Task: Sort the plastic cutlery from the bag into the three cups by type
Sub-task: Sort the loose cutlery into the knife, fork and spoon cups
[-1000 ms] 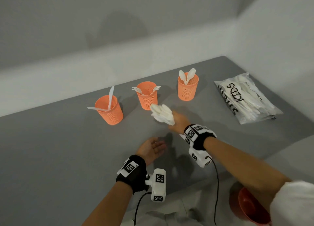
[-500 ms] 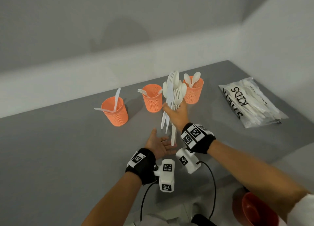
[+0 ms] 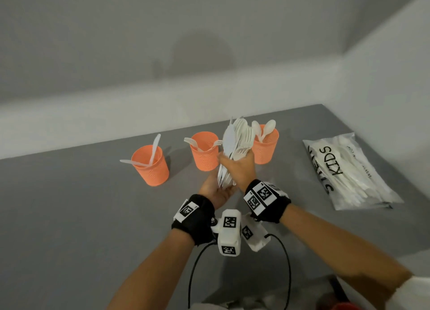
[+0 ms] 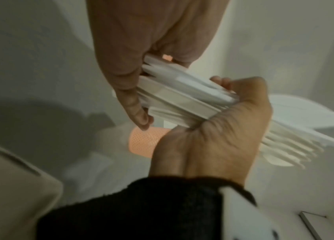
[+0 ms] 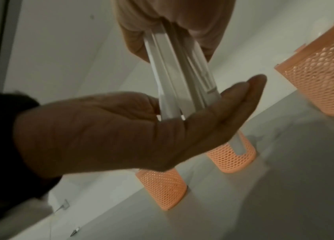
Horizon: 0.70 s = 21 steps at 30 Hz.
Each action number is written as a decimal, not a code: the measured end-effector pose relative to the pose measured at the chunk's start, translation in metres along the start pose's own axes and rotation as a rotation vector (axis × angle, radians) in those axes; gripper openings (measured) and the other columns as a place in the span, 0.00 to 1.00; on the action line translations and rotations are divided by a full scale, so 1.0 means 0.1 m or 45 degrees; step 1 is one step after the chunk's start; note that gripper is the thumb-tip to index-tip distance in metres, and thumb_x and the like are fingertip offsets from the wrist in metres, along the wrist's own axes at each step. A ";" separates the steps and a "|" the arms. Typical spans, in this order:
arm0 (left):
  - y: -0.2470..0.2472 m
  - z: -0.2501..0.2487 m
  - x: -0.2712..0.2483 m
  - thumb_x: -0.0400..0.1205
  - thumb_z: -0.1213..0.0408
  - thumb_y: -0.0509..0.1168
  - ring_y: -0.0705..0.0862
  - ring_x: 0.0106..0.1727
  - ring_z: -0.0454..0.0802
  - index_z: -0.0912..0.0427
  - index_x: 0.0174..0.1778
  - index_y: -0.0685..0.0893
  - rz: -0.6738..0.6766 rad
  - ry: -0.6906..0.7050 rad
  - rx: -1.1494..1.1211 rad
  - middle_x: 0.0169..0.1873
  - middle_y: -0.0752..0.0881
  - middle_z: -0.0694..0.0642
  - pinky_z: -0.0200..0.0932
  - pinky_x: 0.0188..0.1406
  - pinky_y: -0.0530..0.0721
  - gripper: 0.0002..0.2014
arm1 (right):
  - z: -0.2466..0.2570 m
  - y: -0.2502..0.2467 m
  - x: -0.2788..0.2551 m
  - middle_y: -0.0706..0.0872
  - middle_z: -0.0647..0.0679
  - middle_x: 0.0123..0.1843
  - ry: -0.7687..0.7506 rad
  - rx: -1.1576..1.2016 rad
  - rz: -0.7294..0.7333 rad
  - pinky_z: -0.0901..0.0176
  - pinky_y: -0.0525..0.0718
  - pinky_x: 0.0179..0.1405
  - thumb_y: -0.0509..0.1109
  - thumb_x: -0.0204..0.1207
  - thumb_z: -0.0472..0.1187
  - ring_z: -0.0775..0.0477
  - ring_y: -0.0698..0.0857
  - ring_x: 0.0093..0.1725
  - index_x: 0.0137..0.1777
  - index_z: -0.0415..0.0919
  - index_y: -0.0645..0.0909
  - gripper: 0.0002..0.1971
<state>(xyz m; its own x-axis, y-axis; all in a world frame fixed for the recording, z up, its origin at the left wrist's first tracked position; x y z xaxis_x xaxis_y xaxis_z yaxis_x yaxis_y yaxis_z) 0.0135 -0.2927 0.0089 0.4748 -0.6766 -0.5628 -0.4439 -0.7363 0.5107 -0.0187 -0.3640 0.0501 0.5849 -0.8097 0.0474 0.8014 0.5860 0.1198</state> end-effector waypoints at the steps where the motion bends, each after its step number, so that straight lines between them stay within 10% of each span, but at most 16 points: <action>1: 0.04 0.00 0.00 0.86 0.55 0.54 0.87 0.25 0.42 0.58 0.44 0.82 0.009 0.006 0.017 0.25 0.89 0.49 0.34 0.26 0.86 0.15 | -0.01 -0.02 0.03 0.89 0.53 0.41 0.012 -0.008 0.016 0.42 0.86 0.57 0.75 0.65 0.29 0.50 0.88 0.45 0.38 0.51 0.82 0.14; 8: 0.17 0.11 0.04 0.79 0.50 0.60 0.87 0.29 0.48 0.60 0.37 0.86 -0.048 -0.096 -0.039 0.28 0.88 0.53 0.39 0.31 0.85 0.17 | 0.01 -0.17 0.15 0.84 0.56 0.37 0.079 0.127 0.022 0.64 0.84 0.39 0.73 0.69 0.27 0.55 0.85 0.38 0.37 0.51 0.76 0.16; 16: 0.16 0.07 0.16 0.85 0.54 0.55 0.85 0.42 0.48 0.57 0.48 0.83 -0.135 0.025 -0.076 0.36 0.89 0.52 0.42 0.43 0.84 0.14 | -0.09 -0.11 0.17 0.86 0.49 0.42 0.154 0.141 0.175 0.58 0.84 0.46 0.73 0.68 0.24 0.54 0.85 0.41 0.43 0.48 0.78 0.16; 21: 0.18 -0.01 0.09 0.86 0.53 0.53 0.82 0.39 0.42 0.53 0.49 0.81 -0.131 0.043 -0.053 0.35 0.87 0.48 0.33 0.33 0.81 0.13 | -0.10 -0.03 0.21 0.84 0.52 0.38 0.166 0.040 0.318 0.70 0.84 0.39 0.74 0.65 0.23 0.57 0.84 0.38 0.39 0.47 0.79 0.17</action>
<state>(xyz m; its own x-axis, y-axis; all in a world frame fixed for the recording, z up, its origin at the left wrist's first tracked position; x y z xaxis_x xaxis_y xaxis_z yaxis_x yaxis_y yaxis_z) 0.0100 -0.3120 0.0136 0.5418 -0.5967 -0.5920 -0.3596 -0.8011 0.4784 -0.0077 -0.3828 0.0405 0.7765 -0.6282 -0.0485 0.6274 0.7638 0.1515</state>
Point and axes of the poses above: each hand's wrist, its own x-axis towards the middle knuckle, its own y-axis out of the palm, z = x × y, the point moved 4 cm from there along x, towards the middle knuckle
